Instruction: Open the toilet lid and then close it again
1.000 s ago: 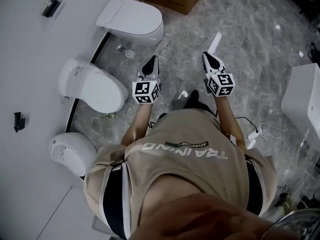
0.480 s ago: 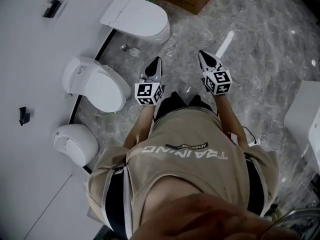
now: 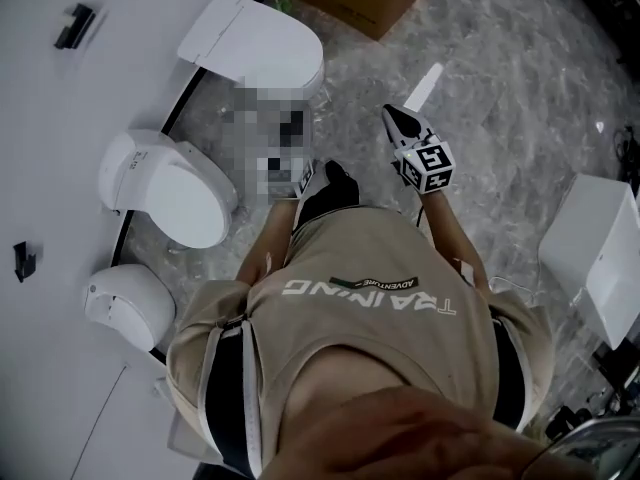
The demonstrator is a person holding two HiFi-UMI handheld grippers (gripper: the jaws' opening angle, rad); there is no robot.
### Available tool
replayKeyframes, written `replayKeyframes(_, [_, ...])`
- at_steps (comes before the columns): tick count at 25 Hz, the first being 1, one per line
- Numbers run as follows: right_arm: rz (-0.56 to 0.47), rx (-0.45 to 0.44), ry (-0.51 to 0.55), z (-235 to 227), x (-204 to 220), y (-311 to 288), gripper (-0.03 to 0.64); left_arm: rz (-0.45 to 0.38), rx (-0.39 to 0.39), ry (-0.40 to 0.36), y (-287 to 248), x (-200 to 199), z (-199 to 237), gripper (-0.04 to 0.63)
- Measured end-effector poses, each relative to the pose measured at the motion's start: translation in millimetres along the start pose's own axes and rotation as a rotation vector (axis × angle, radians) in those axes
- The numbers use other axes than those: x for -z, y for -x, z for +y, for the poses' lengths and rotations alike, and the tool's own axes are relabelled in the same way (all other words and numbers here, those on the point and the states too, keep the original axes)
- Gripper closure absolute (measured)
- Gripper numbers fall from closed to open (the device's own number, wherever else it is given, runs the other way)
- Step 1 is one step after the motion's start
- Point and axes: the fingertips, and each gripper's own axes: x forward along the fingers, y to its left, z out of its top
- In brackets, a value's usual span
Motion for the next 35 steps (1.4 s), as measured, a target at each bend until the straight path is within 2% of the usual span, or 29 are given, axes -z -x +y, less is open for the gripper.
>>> replayKeyframes(3, [-0.005, -0.006, 0.042, -14.4, -21.2, -35.2, 0.606, -0.02, -0.001, -0.008, -32.4, -15.3, 25.0, 0.592])
replayKeyframes(7, [-0.034, 0.009, 0.04, -29.0, -41.1, -67.9, 0.606, -0.023, 0.027, 0.01, -60.3, -19.5, 43.3, 0.592])
replayKeyframes(14, [0.04, -0.012, 0.021, -44.3, -30.7, -104.5, 0.605, 0.036, 0.004, 0.058, -79.8, -3.5, 69.0, 0.592])
replayKeyframes(18, [0.08, -0.053, 0.018, -63.1, -27.9, -133.9, 0.605, 0.022, -0.023, 0.13, -99.2, 0.9, 74.7, 0.592])
replayKeyframes(22, [0.113, -0.166, 0.041, -75.7, -31.0, -171.7, 0.605, 0.041, -0.138, 0.154, -109.9, 5.3, 85.6, 0.592])
replayKeyframes(27, [0.095, -0.301, 0.096, -102.5, -68.4, -235.6, 0.606, 0.03, -0.265, 0.113, -145.8, -22.5, 119.8, 0.592])
replayKeyframes(30, [0.111, -0.389, 0.13, -116.9, -78.9, -278.0, 0.605, 0.007, -0.352, 0.148, -167.9, -35.7, 146.9, 0.592])
replayKeyframes(35, [0.189, -0.59, 0.171, -125.7, -82.0, -333.0, 0.606, -0.013, -0.584, 0.245, -183.4, -42.3, 182.4, 0.592])
